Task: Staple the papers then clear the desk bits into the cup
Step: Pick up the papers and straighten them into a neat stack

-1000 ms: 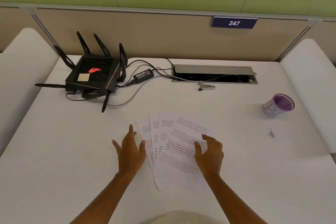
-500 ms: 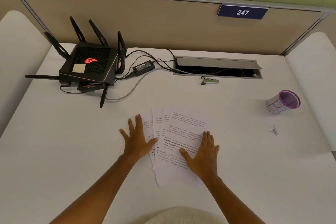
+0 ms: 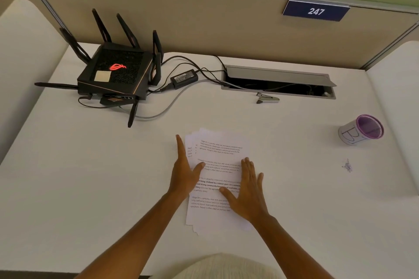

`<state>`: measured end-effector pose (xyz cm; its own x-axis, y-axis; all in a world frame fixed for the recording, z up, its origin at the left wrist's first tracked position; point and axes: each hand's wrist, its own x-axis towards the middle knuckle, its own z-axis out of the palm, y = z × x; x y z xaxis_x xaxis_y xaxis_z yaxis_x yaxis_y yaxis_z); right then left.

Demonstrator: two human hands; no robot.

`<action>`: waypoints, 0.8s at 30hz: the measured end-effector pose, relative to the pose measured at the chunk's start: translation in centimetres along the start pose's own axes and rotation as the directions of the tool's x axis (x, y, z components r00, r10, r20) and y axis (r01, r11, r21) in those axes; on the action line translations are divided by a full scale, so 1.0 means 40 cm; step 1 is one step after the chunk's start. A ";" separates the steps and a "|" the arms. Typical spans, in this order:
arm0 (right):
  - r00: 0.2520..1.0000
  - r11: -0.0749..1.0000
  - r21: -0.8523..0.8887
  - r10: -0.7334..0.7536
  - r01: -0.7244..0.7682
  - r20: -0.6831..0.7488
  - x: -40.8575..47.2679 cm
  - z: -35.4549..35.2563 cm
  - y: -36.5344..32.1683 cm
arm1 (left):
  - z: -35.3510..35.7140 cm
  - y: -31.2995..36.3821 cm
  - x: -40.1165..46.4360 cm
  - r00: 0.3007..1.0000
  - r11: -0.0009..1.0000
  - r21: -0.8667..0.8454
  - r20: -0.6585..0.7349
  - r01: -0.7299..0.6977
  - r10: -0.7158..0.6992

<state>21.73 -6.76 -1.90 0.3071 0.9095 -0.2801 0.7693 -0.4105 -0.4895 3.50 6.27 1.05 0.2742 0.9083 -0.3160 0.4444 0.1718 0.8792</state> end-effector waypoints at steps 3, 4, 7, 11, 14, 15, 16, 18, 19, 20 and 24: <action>0.999 0.998 0.056 -0.037 0.035 0.029 0.001 0.004 -0.003 | 0.011 -0.002 -0.026 0.999 0.999 -0.016 0.006 0.032 -0.032; 0.999 0.991 0.132 -0.028 0.022 0.041 -0.001 0.004 -0.005 | 0.009 -0.003 -0.032 0.999 0.999 -0.023 0.008 0.039 -0.039; 0.994 0.885 0.453 0.110 -0.104 0.013 -0.002 -0.015 -0.012 | -0.006 0.001 -0.032 1.000 0.996 -0.079 0.008 0.029 -0.029; 0.958 0.750 0.645 0.270 -0.146 -0.097 0.005 -0.066 -0.003 | -0.039 0.020 -0.031 0.999 0.992 -0.122 0.038 -0.012 0.016; 0.959 0.631 0.754 0.283 -0.186 0.000 0.010 -0.112 -0.008 | -0.070 0.040 -0.038 0.999 0.983 -0.183 0.032 -0.005 0.011; 0.962 0.591 0.782 0.270 -0.199 0.041 0.009 -0.126 -0.014 | -0.078 0.048 -0.038 1.000 0.976 -0.218 0.025 0.002 0.004; 0.965 0.551 0.809 0.251 -0.205 0.074 0.008 -0.136 -0.017 | -0.083 0.056 -0.038 1.000 0.966 -0.257 0.016 0.016 -0.012; 0.971 0.485 0.852 0.213 -0.198 0.104 0.002 -0.149 -0.026 | -0.080 0.077 -0.041 0.998 0.931 -0.362 0.002 0.059 -0.062; 0.973 0.469 0.862 0.206 -0.194 0.107 -0.003 -0.150 -0.035 | -0.076 0.086 -0.045 0.996 0.904 -0.421 -0.005 0.077 -0.087; 0.972 0.461 0.867 0.211 -0.189 0.100 -0.009 -0.149 -0.043 | -0.071 0.094 -0.051 0.995 0.873 -0.480 -0.012 0.085 -0.103; 0.960 0.422 0.892 0.277 -0.162 0.043 -0.031 -0.136 -0.074 | -0.055 0.097 -0.068 0.989 0.778 -0.619 -0.010 0.107 -0.145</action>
<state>22.10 -6.32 4.38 0.4833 0.7568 -0.4401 -0.2251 -0.3784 -0.8979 2.59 5.29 6.10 0.1980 0.8777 -0.4364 -0.1532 0.4675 0.8706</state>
